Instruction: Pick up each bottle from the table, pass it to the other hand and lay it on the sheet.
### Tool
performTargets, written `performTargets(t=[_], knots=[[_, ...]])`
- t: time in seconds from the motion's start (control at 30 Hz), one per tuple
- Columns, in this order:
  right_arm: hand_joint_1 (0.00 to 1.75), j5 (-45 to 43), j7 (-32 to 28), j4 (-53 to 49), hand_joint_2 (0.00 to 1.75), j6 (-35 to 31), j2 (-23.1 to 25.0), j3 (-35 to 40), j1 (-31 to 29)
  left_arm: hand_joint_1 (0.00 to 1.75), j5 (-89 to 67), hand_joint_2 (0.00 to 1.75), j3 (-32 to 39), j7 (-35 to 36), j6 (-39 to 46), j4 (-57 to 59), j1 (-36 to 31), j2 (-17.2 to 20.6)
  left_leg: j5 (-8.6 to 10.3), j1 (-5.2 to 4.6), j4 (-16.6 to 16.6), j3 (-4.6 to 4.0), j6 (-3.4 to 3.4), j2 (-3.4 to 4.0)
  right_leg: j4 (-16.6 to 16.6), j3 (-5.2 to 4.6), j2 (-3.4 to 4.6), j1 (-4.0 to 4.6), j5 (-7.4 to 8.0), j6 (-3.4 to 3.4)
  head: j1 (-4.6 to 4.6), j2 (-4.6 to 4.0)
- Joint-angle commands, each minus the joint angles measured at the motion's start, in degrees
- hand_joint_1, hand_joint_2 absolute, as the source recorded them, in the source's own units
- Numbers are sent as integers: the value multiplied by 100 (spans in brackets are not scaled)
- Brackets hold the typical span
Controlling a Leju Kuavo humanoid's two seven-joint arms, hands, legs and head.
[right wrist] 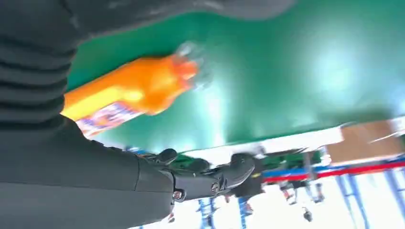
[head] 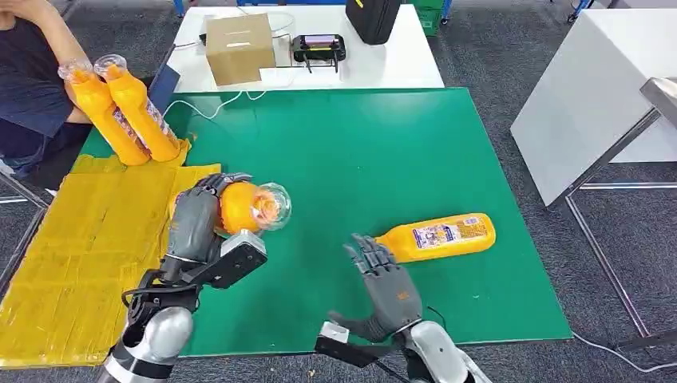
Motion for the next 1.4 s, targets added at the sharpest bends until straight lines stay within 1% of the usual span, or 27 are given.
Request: performTargets(t=[0.03,0.07,0.1,0.13,0.17,0.27,0.3,0.37,0.47,0.53,0.6,0.8,0.93,0.97,1.0,1.03,1.07,1.1,1.13,1.17,1.2,1.23,1.27,1.3,1.33,1.37,1.4], knots=[[0,122,13,-1462,0,465,-249,-1350,693,175,-1463,175,175,413,-440,850,-394,535,1,0,0,13,-5,-18,5,14,7,-4,-5,-7,-2,0],[0,195,-41,-1499,0,557,-229,-1486,666,175,-1984,175,12,606,-714,1106,-529,691,-2,2,4,20,-6,-18,6,21,15,-3,-8,-10,-4,0],[0,190,-65,-1488,0,593,-221,-1529,641,175,-1981,175,27,602,-718,1198,-554,691,6,-1,-1,10,0,-13,3,10,8,-4,-2,-6,-4,0],[0,210,-98,-1476,0,623,-203,-1589,614,175,-2228,175,-80,665,-883,1402,-652,791,5,3,1,19,-2,-20,3,21,12,-2,-4,-10,-2,0],[0,264,-156,-1407,0,650,-206,-1665,473,175,-2385,175,-188,743,-1224,1817,-772,915,11,-1,-3,14,1,-17,0,15,5,-4,0,-6,-2,0],[0,282,-200,-1214,0,763,-180,-1800,161,175,-2386,175,-202,732,-1322,2503,-859,972,13,1,-7,32,-3,-10,-3,29,23,-4,3,-10,-2,0],[0,262,-211,-1170,175,801,-175,-1825,97,175,-2363,175,-204,707,-1294,2605,-866,975,16,-1,-7,25,0,-2,-4,22,20,-4,9,-4,-2,0],[0,269,-212,-1100,175,843,-182,-1851,2,175,-2274,175,-144,724,-1367,2810,-902,962,14,1,-9,36,-2,-3,-5,34,31,-4,6,-8,-4,0],[0,209,-126,-897,175,988,-171,-1956,-202,175,-2220,175,-20,777,-1437,3457,-1037,994,15,1,-6,34,-1,-4,-4,32,28,-4,6,-6,0,0],[0,207,-126,-879,175,989,-174,-1966,-212,175,-2202,175,-5,750,-1388,3502,-1035,1016,12,3,-5,39,-2,-2,-5,37,31,-2,4,-8,-2,0],[0,207,-126,-879,175,989,-174,-1966,-212,175,-2202,175,-5,750,-1388,3502,-1035,1016,17,3,-3,20,2,-1,-3,20,18,0,9,-3,-2,0],[0,215,-125,-885,175,981,-169,-1956,-194,175,-2203,175,-13,754,-1403,3500,-1050,991,13,5,1,26,-1,-8,-1,30,23,0,4,-6,-2,0],[0,185,-90,-754,175,1091,-275,-1944,-212,175,-2274,175,173,891,-1503,4067,-1062,1082,12,6,-2,33,-2,-2,-3,34,33,1,5,-7,-2,0],[0,268,-81,-699,175,1077,-334,-1933,-220,175,-2224,175,305,901,-1436,4261,-1055,1079,16,2,-5,26,1,-1,-3,26,25,-2,8,-4,-2,0],[0,451,-48,-653,175,988,-376,-1939,-220,175,-2228,175,373,883,-1380,4408,-1048,1111,12,4,-8,43,-3,5,-7,41,44,-1,7,-9,0,0],[0,517,-66,-615,175,946,-410,-1952,-226,175,-2225,175,406,854,-1346,4505,-1043,1139,16,1,-11,34,0,6,-8,34,33,-3,10,-5,-2,0],[0,582,-78,-527,175,911,-470,-1998,-249,175,-2135,175,536,821,-1324,4602,-1020,1146,11,4,-12,49,-4,10,-10,47,50,-1,8,-10,-2,0],[0,512,-118,-443,175,934,-491,-2054,-278,175,-2142,175,556,796,-1325,4656,-1018,1186,15,1,-12,47,-1,7,-8,46,37,-4,10,-6,-2,0],[0,329,-206,-374,175,1008,-528,-2117,-301,0,-2032,0,565,568,-1462,4721,-1033,1211,13,5,-11,56,-4,11,-8,55,51,-1,11,-10,0,0],[0,80,-256,-166,175,1310,-618,-2172,-417,0,-1736,0,697,351,-1681,4824,-1077,1213,17,1,-13,51,-1,9,-8,50,39,-3,13,-6,-4,0],[0,26,-192,-34,175,1575,-756,-2171,-510,0,-1678,0,730,323,-1666,4855,-1094,1224,17,2,-14,60,-3,12,-8,57,53,-4,15,-10,-2,0],[0,9,-206,86,175,1633,-832,-2182,-576,0,-1656,0,721,283,-1638,4862,-1110,1228,20,2,-11,59,0,11,-7,59,39,-3,16,-6,-4,0],[0,-60,-306,243,175,1723,-941,-2171,-653,0,-1528,0,739,121,-1598,4827,-1113,1210,20,5,-12,68,-3,15,-8,65,54,0,20,-9,0,0],[0,-317,-383,421,175,1922,-981,-2235,-717,0,-1459,0,738,74,-1611,4782,-1117,1193,21,3,-10,73,-1,8,-6,73,38,-2,16,-6,-4,0],[0,-536,-491,593,175,2038,-1025,-2280,-782,0,-1376,0,729,30,-1675,4726,-1125,1173,23,4,-14,78,-2,16,-10,75,54,-1,22,-8,-2,0],[0,-722,-632,795,175,2192,-1122,-2274,-883,0,-1259,0,725,-36,-1735,4650,-1115,1154,21,0,-13,82,2,6,-7,82,36,-5,16,-4,-4,0],[0,-852,-827,1037,175,2273,-1242,-2227,-995,0,-1116,0,743,-61,-1811,4572,-1115,1118,26,1,-11,78,1,7,-8,76,49,-4,23,-6,0,0]])
